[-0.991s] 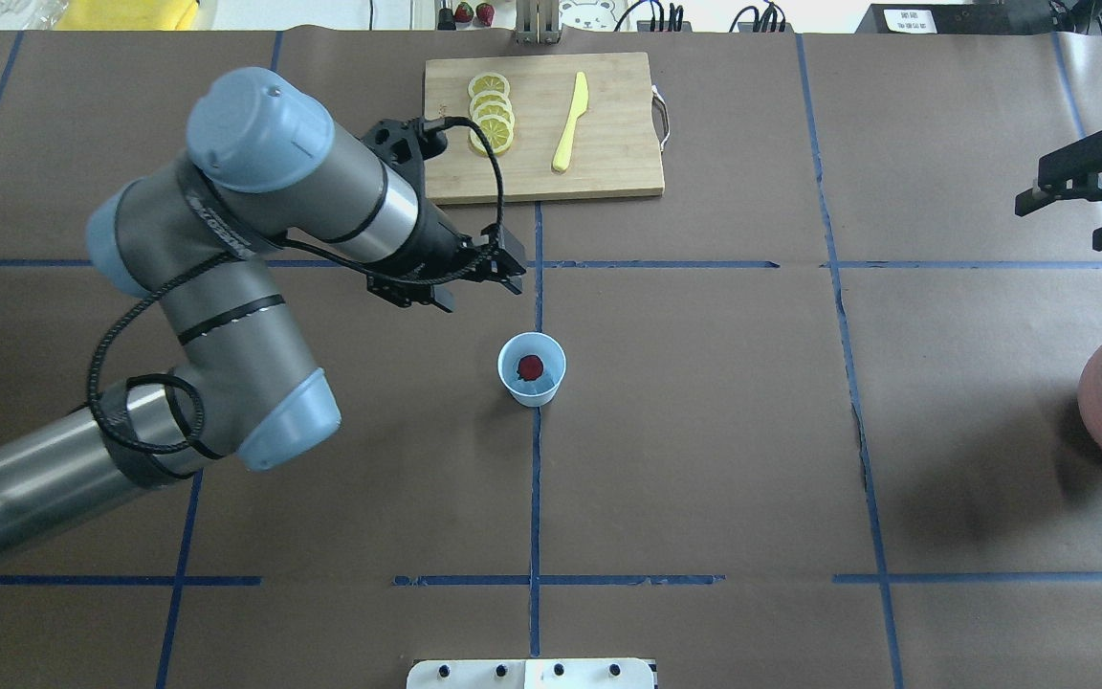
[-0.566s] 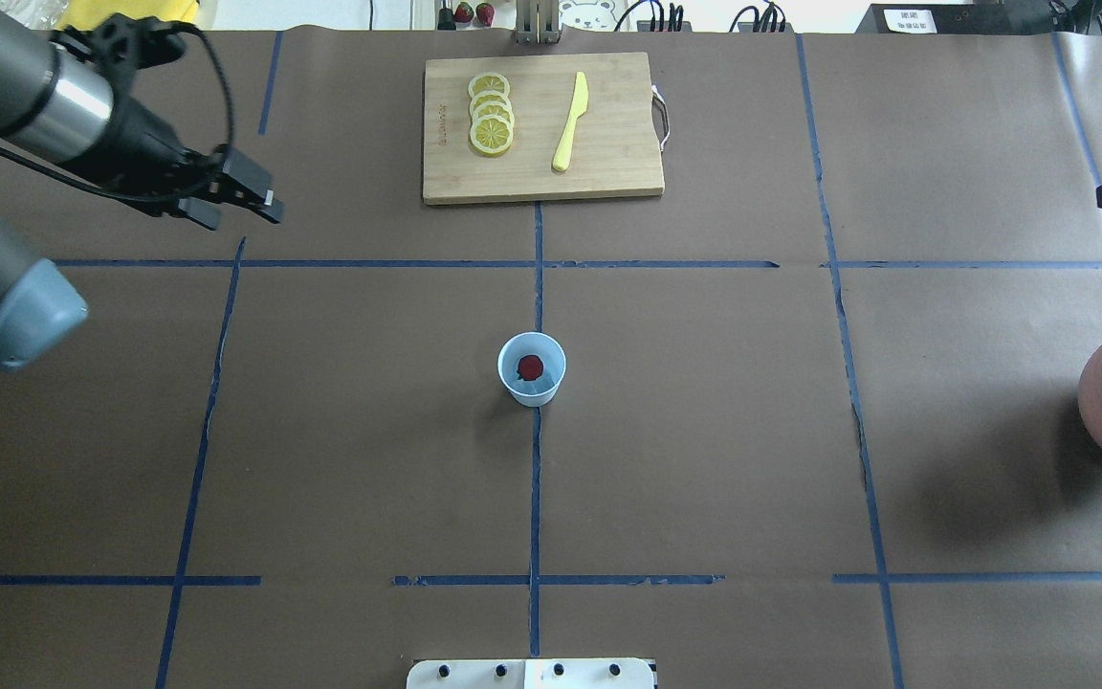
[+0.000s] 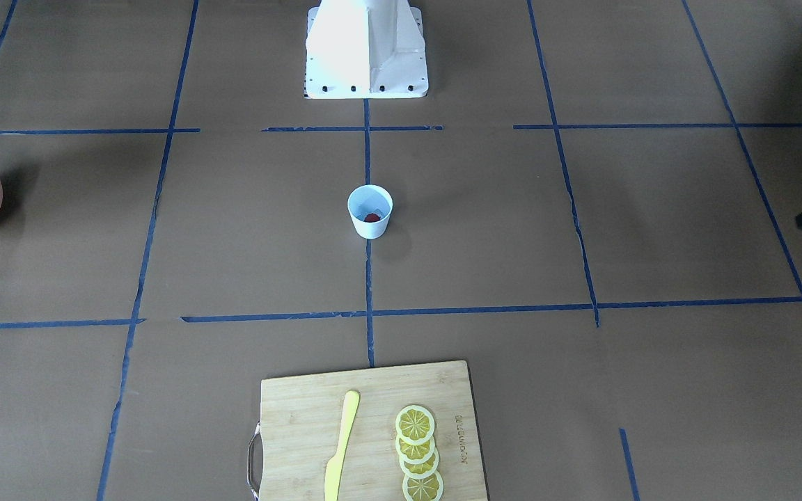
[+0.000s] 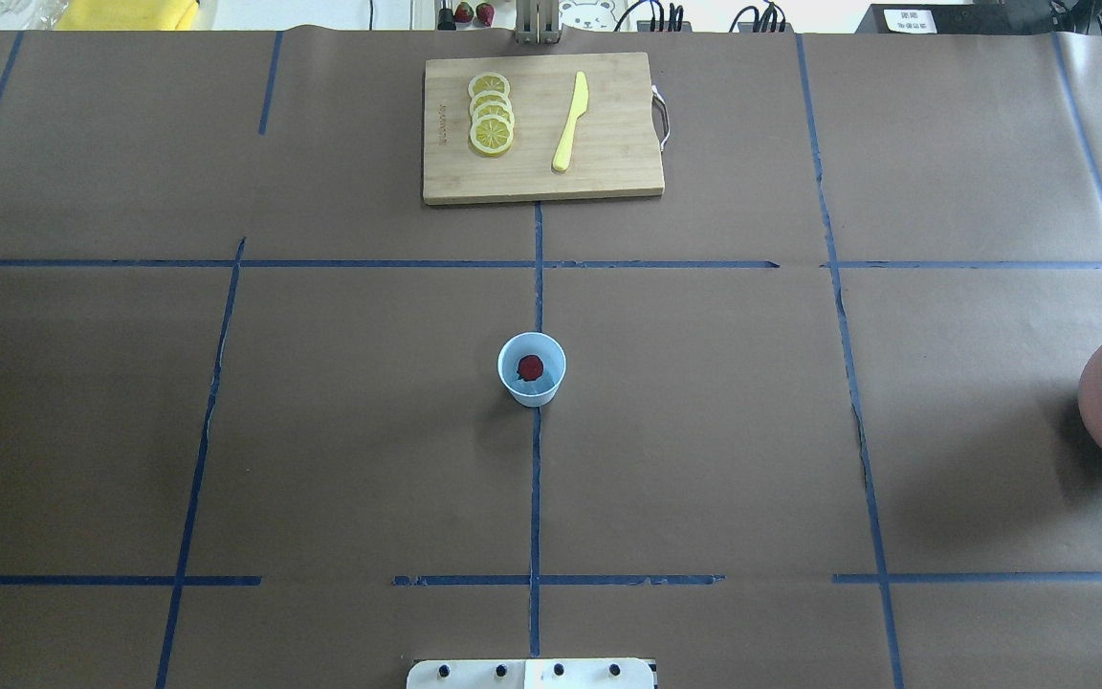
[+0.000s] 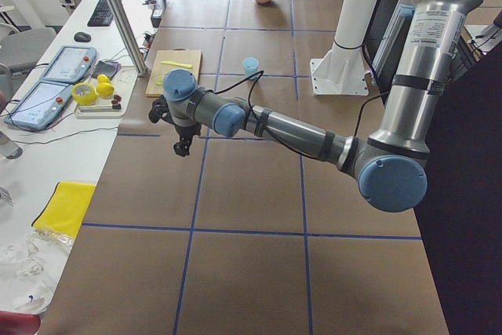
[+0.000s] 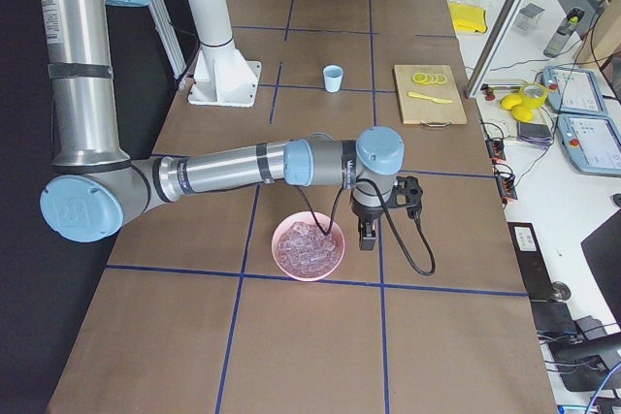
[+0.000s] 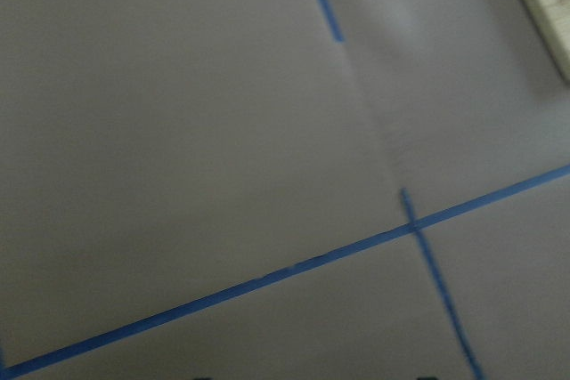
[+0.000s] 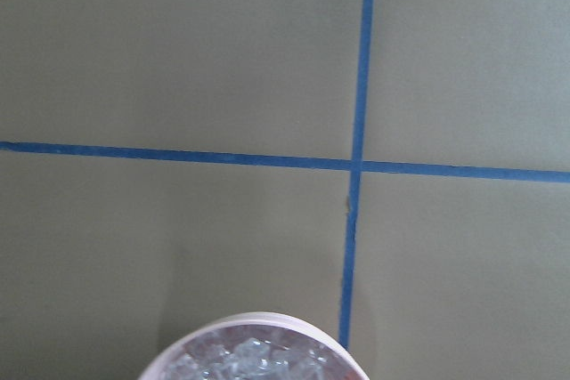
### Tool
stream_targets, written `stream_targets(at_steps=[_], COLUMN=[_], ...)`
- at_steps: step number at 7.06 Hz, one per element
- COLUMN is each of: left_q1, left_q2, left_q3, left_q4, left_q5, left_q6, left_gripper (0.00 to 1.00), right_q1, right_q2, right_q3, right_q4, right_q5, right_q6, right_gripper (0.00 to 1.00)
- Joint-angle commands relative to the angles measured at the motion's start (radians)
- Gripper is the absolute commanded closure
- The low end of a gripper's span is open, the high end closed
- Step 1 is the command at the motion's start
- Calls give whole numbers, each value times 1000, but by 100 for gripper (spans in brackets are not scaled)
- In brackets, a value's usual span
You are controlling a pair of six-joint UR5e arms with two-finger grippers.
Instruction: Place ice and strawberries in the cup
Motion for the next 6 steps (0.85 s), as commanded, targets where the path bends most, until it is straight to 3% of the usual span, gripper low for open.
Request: stream_targets(at_steps=[1, 5, 6], left_q1=[-73, -84, -84], left_q2=[8, 53, 100], left_q3=[63, 57, 43], left_q4=[141, 151, 146], left_q5=[20, 49, 48], left_q6=[154, 203, 204], left_gripper=[18, 18, 7], right_q1=[21, 18, 16], right_q2=[4, -1, -2], right_q3=[-26, 30, 30], right_q4=[-4, -32, -32], right_q5=[-69, -33, -31], right_q6=[-85, 43, 44], right_gripper=[0, 0, 0])
